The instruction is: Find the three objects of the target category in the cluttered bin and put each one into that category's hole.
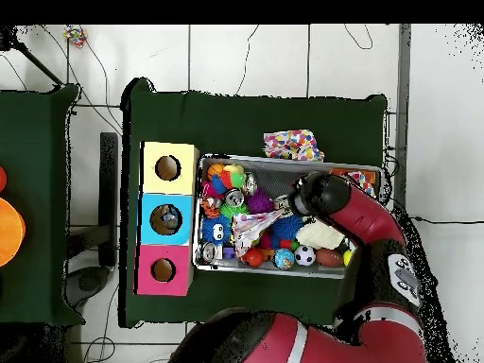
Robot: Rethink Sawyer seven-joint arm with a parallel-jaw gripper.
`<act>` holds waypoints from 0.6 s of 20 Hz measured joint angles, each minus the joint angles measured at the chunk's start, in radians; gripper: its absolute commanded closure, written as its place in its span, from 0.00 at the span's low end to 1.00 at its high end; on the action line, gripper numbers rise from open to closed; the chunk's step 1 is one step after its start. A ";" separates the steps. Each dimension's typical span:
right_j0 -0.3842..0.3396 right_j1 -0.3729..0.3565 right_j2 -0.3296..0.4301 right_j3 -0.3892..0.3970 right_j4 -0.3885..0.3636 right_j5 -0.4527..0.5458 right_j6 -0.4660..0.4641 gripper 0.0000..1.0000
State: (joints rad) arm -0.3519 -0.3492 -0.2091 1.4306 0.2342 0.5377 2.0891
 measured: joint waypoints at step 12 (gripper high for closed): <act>-0.009 0.016 -0.004 0.023 0.000 -0.001 0.000 0.00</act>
State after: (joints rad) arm -0.3605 -0.3329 -0.2133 1.4536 0.2339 0.5371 2.0891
